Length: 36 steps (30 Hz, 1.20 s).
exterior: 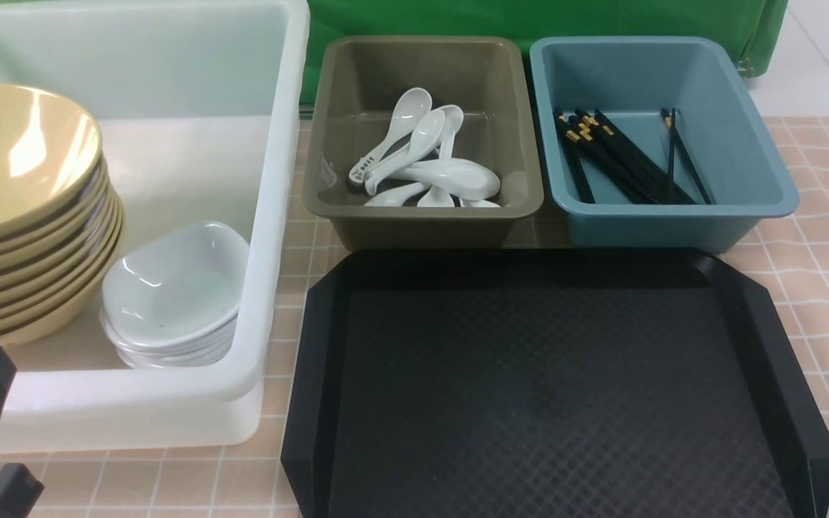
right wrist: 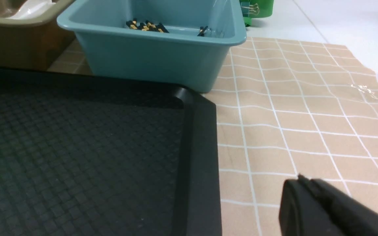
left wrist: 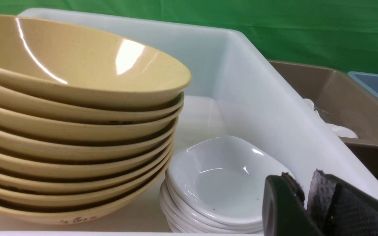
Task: On brown table put chopsticks spoon bowls plates into blue grey white boxes.
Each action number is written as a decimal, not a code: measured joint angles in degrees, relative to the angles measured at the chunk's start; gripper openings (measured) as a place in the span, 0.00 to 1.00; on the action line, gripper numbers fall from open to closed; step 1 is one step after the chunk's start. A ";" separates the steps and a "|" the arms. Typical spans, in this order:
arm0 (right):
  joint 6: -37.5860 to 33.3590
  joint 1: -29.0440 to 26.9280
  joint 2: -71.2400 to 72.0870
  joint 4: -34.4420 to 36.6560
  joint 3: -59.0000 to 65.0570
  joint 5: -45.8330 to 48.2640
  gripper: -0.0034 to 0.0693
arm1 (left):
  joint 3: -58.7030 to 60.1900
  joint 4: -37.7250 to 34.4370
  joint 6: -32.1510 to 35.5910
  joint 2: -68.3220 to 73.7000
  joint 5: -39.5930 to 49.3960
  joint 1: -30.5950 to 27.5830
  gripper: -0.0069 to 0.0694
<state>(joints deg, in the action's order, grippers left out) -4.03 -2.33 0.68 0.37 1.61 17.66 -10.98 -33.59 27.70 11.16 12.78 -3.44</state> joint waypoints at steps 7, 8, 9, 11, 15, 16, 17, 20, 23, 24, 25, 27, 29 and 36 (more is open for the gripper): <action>0.00 0.00 0.00 -0.05 -0.05 0.23 0.12 | 0.00 0.00 0.00 0.00 0.00 0.00 0.22; 0.00 0.00 0.00 -0.05 -0.05 0.23 0.12 | 0.00 0.00 0.00 0.00 0.00 0.00 0.22; 0.00 0.00 0.00 -0.05 -0.05 0.23 0.12 | 0.00 0.00 0.00 0.00 0.00 0.00 0.22; 0.00 0.00 0.00 -0.05 -0.05 0.23 0.12 | 0.00 0.00 0.00 0.00 0.00 0.00 0.22; 0.00 0.00 0.00 -0.05 -0.05 0.29 0.12 | 0.00 0.00 0.00 0.00 0.00 0.00 0.22; 0.00 0.00 0.00 -0.05 -0.05 0.29 0.12 | 0.00 0.00 0.00 0.00 0.00 0.00 0.22; 0.00 0.00 0.00 -0.05 -0.05 0.29 0.12 | 0.00 0.00 0.00 0.00 0.00 0.00 0.22; 0.00 0.00 0.00 -0.05 -0.05 0.29 0.12 | 0.08 0.00 0.00 -0.27 -0.06 0.64 0.22; 0.00 0.00 0.00 -0.05 -0.05 0.29 0.13 | 1.27 0.00 0.00 -2.49 -0.49 2.21 0.22; 0.00 0.00 0.00 -0.05 -0.05 0.29 0.13 | 1.87 0.23 0.00 -3.70 -0.64 2.55 0.22; 0.00 0.00 0.00 -0.05 -0.05 0.29 0.13 | 3.59 1.23 0.08 -6.00 -1.69 2.85 0.22; 0.00 0.00 0.00 -0.05 -0.05 0.29 0.13 | 6.67 3.34 -0.41 -9.65 -3.61 2.72 0.21; 0.00 0.00 0.00 -0.05 -0.05 0.29 0.14 | 8.51 5.08 -1.95 -10.95 -4.25 2.39 0.19; 0.00 0.00 0.00 -0.05 -0.05 0.29 0.15 | 12.05 20.58 -21.57 -11.85 -0.50 -0.70 0.10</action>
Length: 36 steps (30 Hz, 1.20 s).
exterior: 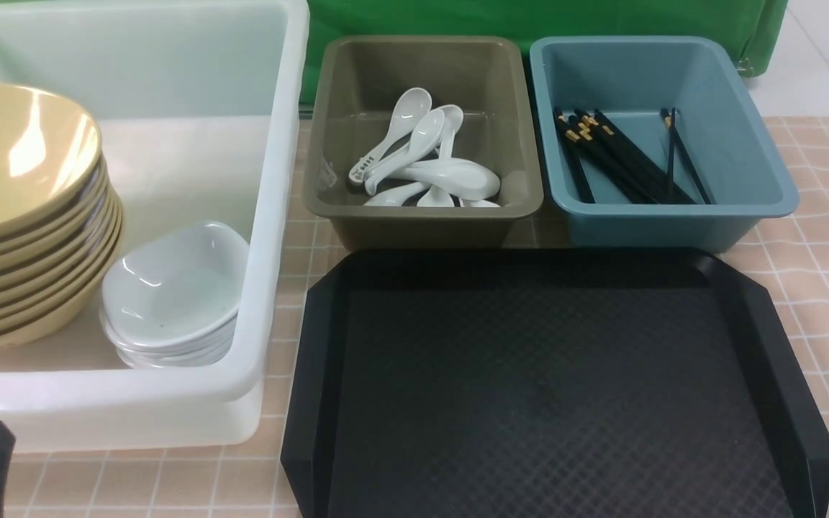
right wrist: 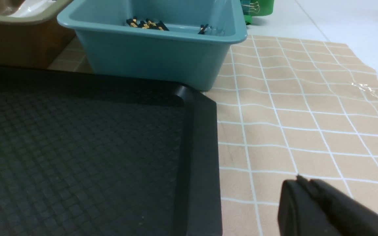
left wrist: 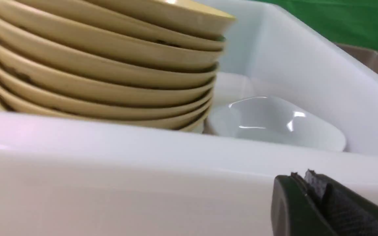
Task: On brown table put chopsticks spoon bowls plates into blue grey white boxes.
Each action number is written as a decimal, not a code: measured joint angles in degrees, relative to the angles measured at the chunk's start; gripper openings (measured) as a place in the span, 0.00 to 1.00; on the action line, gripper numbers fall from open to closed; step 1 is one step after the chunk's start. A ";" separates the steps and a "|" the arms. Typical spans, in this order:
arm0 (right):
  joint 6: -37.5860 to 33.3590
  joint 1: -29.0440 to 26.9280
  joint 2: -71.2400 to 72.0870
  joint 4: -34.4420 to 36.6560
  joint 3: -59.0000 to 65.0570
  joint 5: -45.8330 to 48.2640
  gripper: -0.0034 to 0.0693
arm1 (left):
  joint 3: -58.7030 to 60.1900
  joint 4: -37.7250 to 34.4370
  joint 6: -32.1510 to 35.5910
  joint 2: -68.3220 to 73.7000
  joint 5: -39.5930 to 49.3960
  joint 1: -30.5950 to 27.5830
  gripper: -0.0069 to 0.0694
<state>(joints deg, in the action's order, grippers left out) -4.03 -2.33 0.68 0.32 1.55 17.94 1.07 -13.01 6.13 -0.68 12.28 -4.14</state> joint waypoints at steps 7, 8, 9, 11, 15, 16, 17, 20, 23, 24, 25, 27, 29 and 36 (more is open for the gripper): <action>0.00 0.00 0.00 0.00 0.00 0.06 0.16 | 0.00 0.96 4.09 -0.06 6.05 0.00 0.08; 0.00 0.00 0.00 0.00 0.00 0.06 0.16 | 0.00 0.64 5.20 -0.06 6.11 0.00 0.08; 0.00 0.00 0.00 0.00 0.00 0.06 0.16 | 0.00 0.16 6.05 -0.06 6.11 0.00 0.08; 0.00 0.00 0.00 0.00 0.00 0.06 0.16 | 0.00 -0.25 6.72 -0.06 6.16 0.00 0.08; 0.00 0.00 0.00 0.00 0.00 0.06 0.17 | 0.00 -0.40 7.18 -0.06 6.21 0.00 0.08; 0.00 0.00 0.00 0.00 0.00 0.06 0.17 | 0.00 -0.40 7.18 -0.06 6.21 0.00 0.08; 0.00 0.00 0.00 0.00 0.00 0.06 0.17 | 0.00 -0.45 7.18 -0.06 6.21 0.00 0.08; 0.00 0.00 0.00 0.00 0.00 0.06 0.18 | 0.00 -0.45 7.20 -0.06 6.21 0.00 0.08; 0.00 0.00 0.00 0.00 0.00 0.06 0.18 | 0.00 -0.47 7.31 -0.06 6.21 0.18 0.08; 0.00 0.00 0.00 0.00 0.00 0.06 0.18 | 0.00 -0.52 7.31 -0.06 6.21 0.33 0.08; 0.04 0.00 0.00 0.00 0.00 0.06 0.18 | 0.00 -0.52 7.31 -0.06 6.21 0.47 0.08; 0.18 0.00 0.00 0.00 0.00 0.06 0.18 | 0.00 -0.60 7.31 -0.06 6.21 0.75 0.08; 0.19 0.00 0.00 0.00 0.00 0.06 0.18 | 0.00 -0.62 7.31 -0.06 6.21 0.75 0.08; 0.41 0.00 0.00 0.00 0.00 0.06 0.19 | 0.00 -0.67 7.31 -0.06 6.21 0.75 0.08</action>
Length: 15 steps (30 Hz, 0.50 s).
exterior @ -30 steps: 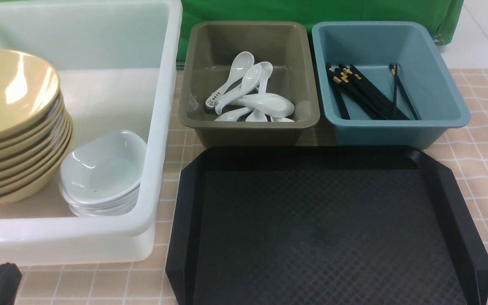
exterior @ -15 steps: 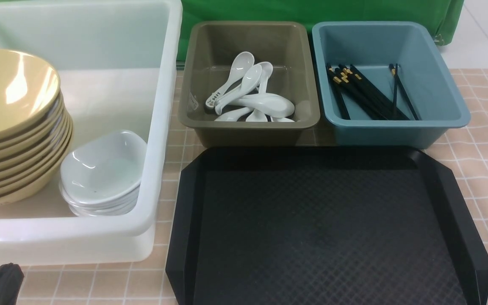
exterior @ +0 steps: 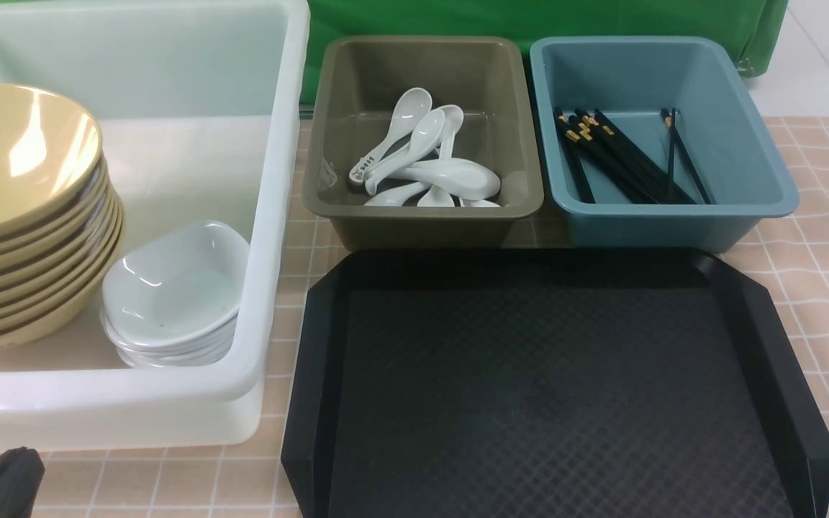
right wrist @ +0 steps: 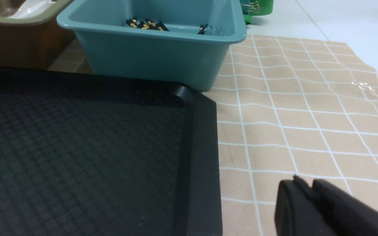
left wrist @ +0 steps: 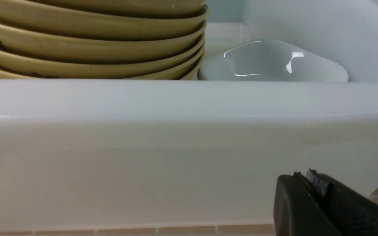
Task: On brown table put chopsticks spoon bowls plates into blue grey white boxes.
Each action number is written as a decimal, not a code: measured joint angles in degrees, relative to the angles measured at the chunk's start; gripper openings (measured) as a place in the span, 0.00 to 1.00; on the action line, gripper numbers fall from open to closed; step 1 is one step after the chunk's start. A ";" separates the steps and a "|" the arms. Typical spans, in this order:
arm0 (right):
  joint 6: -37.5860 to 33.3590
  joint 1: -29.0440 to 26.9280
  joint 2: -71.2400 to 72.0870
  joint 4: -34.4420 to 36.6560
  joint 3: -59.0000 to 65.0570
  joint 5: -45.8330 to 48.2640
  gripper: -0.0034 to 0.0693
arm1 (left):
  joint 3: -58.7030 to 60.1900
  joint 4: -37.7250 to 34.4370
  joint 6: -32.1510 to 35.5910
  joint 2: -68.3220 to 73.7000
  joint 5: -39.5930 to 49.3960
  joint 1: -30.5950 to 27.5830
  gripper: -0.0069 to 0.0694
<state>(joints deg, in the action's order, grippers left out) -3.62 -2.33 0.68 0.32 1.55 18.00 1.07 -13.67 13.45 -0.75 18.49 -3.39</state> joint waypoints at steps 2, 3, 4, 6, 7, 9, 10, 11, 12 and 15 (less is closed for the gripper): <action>0.00 0.00 0.00 0.00 0.00 0.00 0.19 | 0.00 0.00 0.00 0.00 0.00 0.00 0.08; 0.00 0.00 0.00 0.00 0.00 0.00 0.20 | 0.00 0.00 0.00 0.00 0.00 0.00 0.08; 0.00 0.00 0.00 0.00 0.00 0.00 0.20 | 0.00 0.00 0.00 0.00 0.00 0.00 0.08; 0.00 0.00 0.00 0.00 0.00 0.00 0.20 | 0.00 0.00 0.00 0.00 0.00 0.00 0.08; 0.00 0.00 0.00 0.00 0.00 0.00 0.20 | 0.00 0.00 0.00 0.00 0.00 0.00 0.08; 0.00 0.00 0.00 0.00 0.00 0.00 0.21 | 0.00 0.00 0.00 0.00 0.00 0.00 0.08; 0.00 0.00 0.00 0.00 0.00 0.00 0.21 | 0.00 0.00 0.00 0.00 0.00 0.00 0.08; 0.00 0.00 0.00 0.00 0.00 0.00 0.21 | 0.00 0.00 0.00 0.00 0.00 0.00 0.08; 0.00 0.00 0.00 0.00 0.00 0.00 0.21 | 0.00 0.00 0.00 0.00 0.00 0.00 0.08; 0.00 0.00 0.00 0.00 0.00 0.00 0.22 | 0.00 0.00 0.00 0.00 0.00 0.00 0.08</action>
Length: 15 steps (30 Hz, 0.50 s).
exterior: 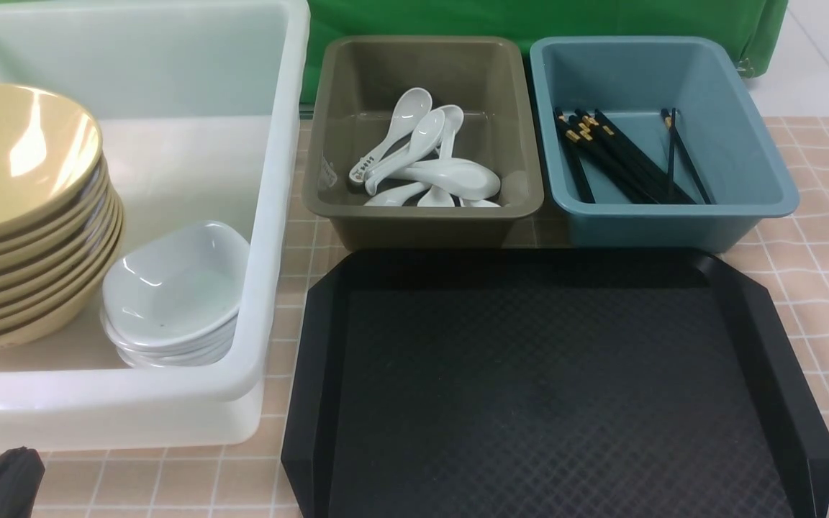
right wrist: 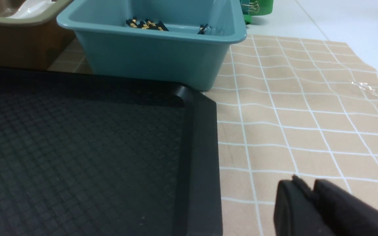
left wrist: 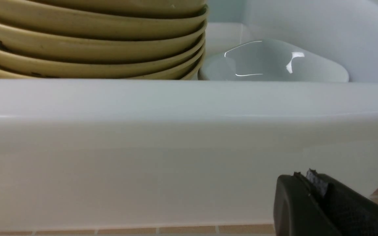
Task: On brown table put chopsticks spoon bowls plates into blue grey white boxes.
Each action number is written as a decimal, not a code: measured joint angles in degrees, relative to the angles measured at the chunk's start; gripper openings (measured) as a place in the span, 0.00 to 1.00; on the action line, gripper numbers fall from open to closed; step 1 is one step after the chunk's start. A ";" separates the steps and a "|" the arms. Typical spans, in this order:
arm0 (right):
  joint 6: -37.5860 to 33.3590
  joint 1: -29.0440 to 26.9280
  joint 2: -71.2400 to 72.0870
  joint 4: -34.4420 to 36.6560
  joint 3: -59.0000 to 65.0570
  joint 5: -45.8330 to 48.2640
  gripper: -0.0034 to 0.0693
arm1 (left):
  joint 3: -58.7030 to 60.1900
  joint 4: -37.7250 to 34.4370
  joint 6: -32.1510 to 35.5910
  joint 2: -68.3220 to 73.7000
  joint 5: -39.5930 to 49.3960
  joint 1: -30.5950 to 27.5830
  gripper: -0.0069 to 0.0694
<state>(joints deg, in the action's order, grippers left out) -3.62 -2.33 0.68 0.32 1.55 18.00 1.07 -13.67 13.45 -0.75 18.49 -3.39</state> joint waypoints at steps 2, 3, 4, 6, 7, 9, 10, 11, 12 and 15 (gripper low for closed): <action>0.00 0.00 0.00 0.00 0.00 0.00 0.22 | 0.00 0.00 0.00 0.00 0.00 0.00 0.08; 0.00 0.00 0.00 0.00 0.00 0.00 0.22 | 0.00 0.00 0.00 0.00 0.00 0.00 0.08; 0.00 0.00 0.00 0.00 0.00 0.00 0.22 | 0.00 0.00 0.00 0.00 0.00 0.00 0.08; 0.00 0.00 0.00 0.00 0.00 0.00 0.23 | 0.00 0.00 0.00 0.00 0.00 0.00 0.08; 0.00 0.00 0.00 0.00 0.00 0.00 0.23 | 0.00 0.00 0.00 0.00 0.00 0.00 0.08; 0.00 0.00 0.00 0.00 0.00 0.00 0.23 | 0.00 0.00 0.00 0.00 0.00 0.00 0.08; 0.00 0.00 0.00 0.00 0.00 0.00 0.23 | 0.00 0.00 0.00 0.00 0.00 0.00 0.08; 0.00 0.00 0.00 0.00 0.00 0.00 0.23 | 0.00 0.00 0.00 0.00 0.00 0.00 0.08; 0.00 0.00 0.00 0.00 0.00 0.00 0.23 | 0.00 0.00 0.00 0.00 0.00 0.00 0.08; 0.00 0.00 0.00 0.00 0.00 0.00 0.24 | 0.00 0.00 0.00 0.00 0.00 0.00 0.08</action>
<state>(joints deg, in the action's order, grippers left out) -3.62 -2.33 0.68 0.32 1.55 18.00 1.07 -13.67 13.45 -0.75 18.49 -3.39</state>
